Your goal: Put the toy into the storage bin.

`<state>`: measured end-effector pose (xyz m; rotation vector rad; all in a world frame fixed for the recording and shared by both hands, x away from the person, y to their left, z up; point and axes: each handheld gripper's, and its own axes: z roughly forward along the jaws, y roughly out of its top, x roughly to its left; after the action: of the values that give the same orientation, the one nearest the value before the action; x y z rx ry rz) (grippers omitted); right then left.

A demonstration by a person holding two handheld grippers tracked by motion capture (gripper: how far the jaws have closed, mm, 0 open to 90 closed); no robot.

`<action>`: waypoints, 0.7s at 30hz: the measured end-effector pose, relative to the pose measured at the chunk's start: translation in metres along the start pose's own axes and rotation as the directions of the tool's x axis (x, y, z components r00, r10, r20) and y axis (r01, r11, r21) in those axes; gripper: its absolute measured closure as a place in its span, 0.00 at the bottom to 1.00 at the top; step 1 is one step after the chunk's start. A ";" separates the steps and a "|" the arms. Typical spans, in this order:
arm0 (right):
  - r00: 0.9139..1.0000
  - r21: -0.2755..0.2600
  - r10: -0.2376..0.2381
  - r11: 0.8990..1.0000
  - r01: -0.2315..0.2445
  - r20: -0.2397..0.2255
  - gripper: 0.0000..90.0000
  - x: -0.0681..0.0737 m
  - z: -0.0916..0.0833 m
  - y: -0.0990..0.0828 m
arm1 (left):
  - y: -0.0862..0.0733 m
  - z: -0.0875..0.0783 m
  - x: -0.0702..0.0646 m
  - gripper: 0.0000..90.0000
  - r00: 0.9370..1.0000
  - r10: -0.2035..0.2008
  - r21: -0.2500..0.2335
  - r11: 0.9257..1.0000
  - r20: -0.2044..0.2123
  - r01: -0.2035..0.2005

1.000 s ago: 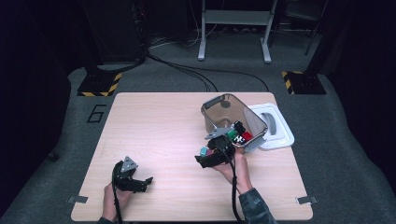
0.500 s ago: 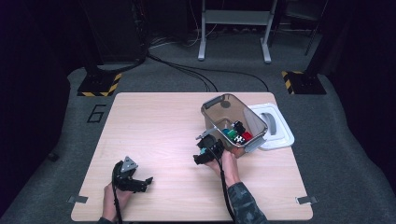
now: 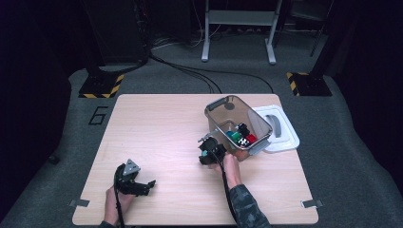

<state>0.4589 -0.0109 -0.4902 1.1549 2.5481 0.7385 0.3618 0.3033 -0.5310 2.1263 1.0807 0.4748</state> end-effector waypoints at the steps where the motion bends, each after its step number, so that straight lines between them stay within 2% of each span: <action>1: 1.000 -0.003 -0.003 1.000 0.003 0.000 0.61 0.000 0.000 0.000 | 0.000 0.000 0.000 0.03 1.000 0.000 0.000 1.000 0.000 0.000; 6: 1.000 -0.001 -0.005 1.000 0.005 -0.005 0.61 0.004 0.000 0.002 | 0.000 0.000 0.000 0.03 1.000 0.000 0.000 1.000 0.000 0.000; 8: 1.000 -0.008 -0.020 1.000 0.020 -0.011 0.61 0.004 0.000 0.002 | 0.000 0.000 0.000 0.03 1.000 -0.001 0.002 1.000 0.001 0.001; 14: 1.000 -0.049 -0.019 0.999 0.017 -0.024 0.61 0.003 -0.010 0.003 | 0.000 0.000 0.000 0.03 1.000 0.000 0.003 1.000 0.001 0.000; 21: 0.998 -0.114 -0.013 0.993 0.007 -0.054 0.61 0.002 -0.031 0.008 | 0.000 0.000 0.000 0.03 1.000 -0.001 -0.004 1.000 -0.004 0.001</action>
<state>0.4502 -0.0156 -0.4596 1.0988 2.5174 0.9124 0.3616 0.3030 -0.5312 2.1223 1.0823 0.4802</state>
